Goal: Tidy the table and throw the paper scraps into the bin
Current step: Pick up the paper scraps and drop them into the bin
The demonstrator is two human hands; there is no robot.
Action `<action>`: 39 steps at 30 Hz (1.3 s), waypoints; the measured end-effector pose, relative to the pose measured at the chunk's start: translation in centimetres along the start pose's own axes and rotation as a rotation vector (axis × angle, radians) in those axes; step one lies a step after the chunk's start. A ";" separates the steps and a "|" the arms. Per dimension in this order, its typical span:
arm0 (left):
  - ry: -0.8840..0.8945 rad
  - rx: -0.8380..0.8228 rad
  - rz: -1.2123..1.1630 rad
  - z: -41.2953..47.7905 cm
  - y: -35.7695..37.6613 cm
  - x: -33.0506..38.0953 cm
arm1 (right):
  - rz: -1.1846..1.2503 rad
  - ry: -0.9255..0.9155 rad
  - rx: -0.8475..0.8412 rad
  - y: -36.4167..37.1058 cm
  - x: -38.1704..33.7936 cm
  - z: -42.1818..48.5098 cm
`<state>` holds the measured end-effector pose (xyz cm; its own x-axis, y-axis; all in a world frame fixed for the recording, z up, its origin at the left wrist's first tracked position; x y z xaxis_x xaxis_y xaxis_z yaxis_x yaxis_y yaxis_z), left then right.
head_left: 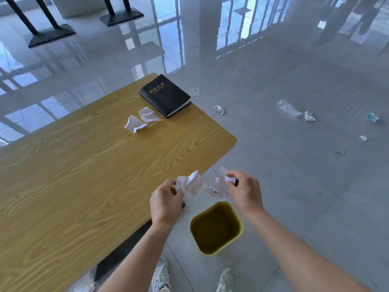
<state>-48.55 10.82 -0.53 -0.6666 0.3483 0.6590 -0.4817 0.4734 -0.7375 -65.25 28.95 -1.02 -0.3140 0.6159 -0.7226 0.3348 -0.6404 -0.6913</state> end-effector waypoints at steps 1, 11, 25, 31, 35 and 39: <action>0.014 -0.007 0.001 -0.7 0.5 0.1 | 0.002 0.010 0.016 -0.5 0.8 -0.4; 0.052 -0.160 0.102 -5.0 9.5 -6.0 | -0.061 0.228 -0.079 3.8 12.4 -4.4; -0.116 -0.389 0.312 -2.6 25.3 -18.8 | -0.103 0.435 -0.236 16.9 27.9 -7.0; -0.056 -0.447 0.450 -0.7 32.7 -21.7 | -0.144 0.445 -0.315 22.3 33.9 -4.9; 0.045 -0.482 0.542 1.3 36.9 -22.7 | -0.189 0.356 -0.398 25.6 35.7 -3.3; 0.166 -0.482 0.614 1.9 39.5 -23.0 | -0.260 0.342 -0.476 27.5 37.0 -2.8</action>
<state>-53.34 19.94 -45.11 -0.6214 0.7583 0.1972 0.2680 0.4423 -0.8559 -65.14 35.45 -46.77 -0.1632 0.8856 -0.4348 0.6685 -0.2249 -0.7089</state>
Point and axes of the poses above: each hand's wrist, its own z-axis towards the middle knuckle, its own y-axis out of the palm, x = y × z, the point moved 6 cm from there along z, towards the middle knuckle, and after that the axes turned 6 degrees about z, right-handed, at the moved point
